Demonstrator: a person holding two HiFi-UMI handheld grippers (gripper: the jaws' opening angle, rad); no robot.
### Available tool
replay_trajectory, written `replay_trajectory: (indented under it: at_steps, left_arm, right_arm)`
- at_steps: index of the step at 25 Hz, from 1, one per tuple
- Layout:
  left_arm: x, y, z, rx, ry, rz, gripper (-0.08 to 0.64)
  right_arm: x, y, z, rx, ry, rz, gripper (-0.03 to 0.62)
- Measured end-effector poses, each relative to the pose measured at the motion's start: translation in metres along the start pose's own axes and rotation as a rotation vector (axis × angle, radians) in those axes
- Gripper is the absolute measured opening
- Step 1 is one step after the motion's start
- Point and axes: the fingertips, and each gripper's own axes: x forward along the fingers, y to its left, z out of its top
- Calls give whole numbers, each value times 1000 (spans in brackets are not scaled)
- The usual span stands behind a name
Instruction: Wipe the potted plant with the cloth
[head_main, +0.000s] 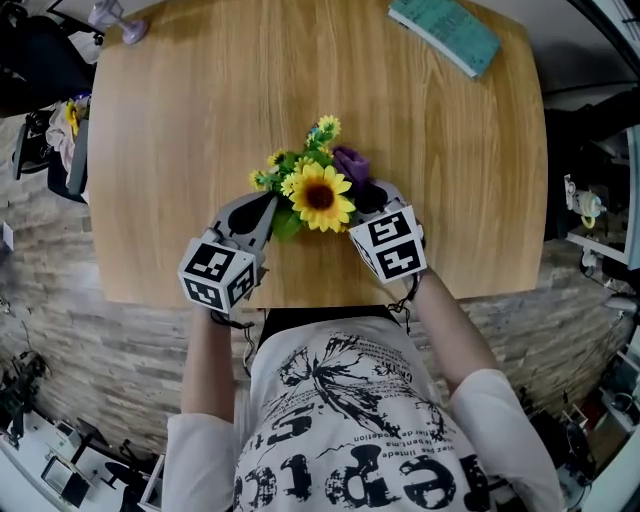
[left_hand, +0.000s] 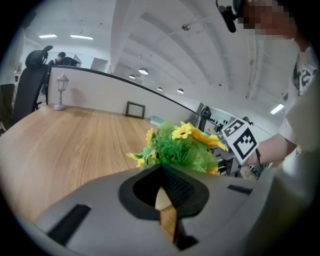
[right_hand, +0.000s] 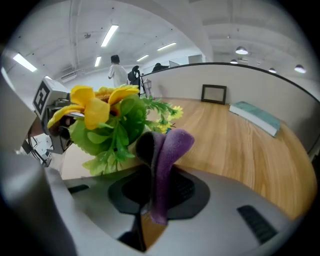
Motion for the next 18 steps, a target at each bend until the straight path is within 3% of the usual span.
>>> replay_trajectory:
  at_steps: [5, 18]
  left_arm:
    - [1, -4, -1, 96, 6, -15, 3]
    - [-2, 0, 4, 153, -70, -99, 3]
  right_arm:
    - [2, 14, -4, -13, -6, -1, 78]
    - [-10, 36, -17, 99, 21, -91, 78]
